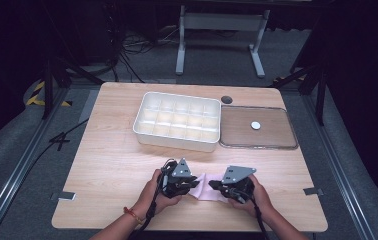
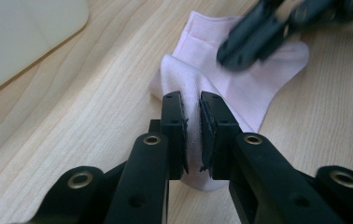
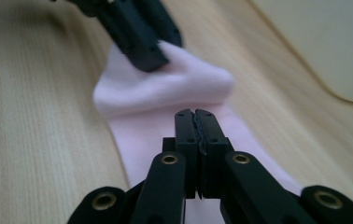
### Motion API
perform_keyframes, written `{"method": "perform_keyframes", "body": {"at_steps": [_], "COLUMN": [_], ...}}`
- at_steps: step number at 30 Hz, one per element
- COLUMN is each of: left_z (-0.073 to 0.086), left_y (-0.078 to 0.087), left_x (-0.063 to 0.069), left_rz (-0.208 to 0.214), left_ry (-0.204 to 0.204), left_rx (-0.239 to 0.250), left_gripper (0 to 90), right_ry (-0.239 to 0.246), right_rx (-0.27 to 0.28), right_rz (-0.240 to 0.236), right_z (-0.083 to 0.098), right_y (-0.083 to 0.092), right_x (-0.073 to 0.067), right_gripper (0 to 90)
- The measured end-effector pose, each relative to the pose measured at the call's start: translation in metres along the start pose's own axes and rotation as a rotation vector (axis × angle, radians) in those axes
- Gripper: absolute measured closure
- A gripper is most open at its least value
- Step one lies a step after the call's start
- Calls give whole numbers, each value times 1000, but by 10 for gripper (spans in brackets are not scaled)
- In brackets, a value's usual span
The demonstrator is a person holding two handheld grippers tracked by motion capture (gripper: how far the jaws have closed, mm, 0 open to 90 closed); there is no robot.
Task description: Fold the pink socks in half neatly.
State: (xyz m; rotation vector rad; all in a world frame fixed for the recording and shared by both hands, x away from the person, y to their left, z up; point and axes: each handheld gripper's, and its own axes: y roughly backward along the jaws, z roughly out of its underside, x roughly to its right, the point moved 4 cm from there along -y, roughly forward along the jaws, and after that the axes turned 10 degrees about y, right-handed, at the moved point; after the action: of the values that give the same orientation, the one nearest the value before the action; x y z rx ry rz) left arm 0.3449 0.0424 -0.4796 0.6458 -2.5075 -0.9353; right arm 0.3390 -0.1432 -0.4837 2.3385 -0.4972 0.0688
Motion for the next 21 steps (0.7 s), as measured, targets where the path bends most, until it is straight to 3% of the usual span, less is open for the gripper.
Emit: {"method": "perform_keyframes", "body": {"at_steps": [3,6,7,9,17,21], "left_z": [0,-1,-1,-1,-6,-8], "left_y": [0,0,-1,-1,-6,-8], "left_x": [0,2,3,3,8,9], "left_rz": [-2,-6,-5,-11,-7,-10], "left_ry": [8,-8,5,-5,-31,-38], "left_rx": [4,-2,6,0,-13,-13], "left_gripper": [803,798,797,796,792,791], "right_ry": [-23,-65,-63,-83,-114,-118], "right_rx": [-11,-21,-31,-37,-100,-98], "right_rz": [58,89,100,96,67,56], "right_z": [8,19,22,26,40,40], "right_y": [16,25,26,28,16,14], "right_x": [12,20,22,24,27,28], "right_gripper": [873,813,789,744,713,712]}}
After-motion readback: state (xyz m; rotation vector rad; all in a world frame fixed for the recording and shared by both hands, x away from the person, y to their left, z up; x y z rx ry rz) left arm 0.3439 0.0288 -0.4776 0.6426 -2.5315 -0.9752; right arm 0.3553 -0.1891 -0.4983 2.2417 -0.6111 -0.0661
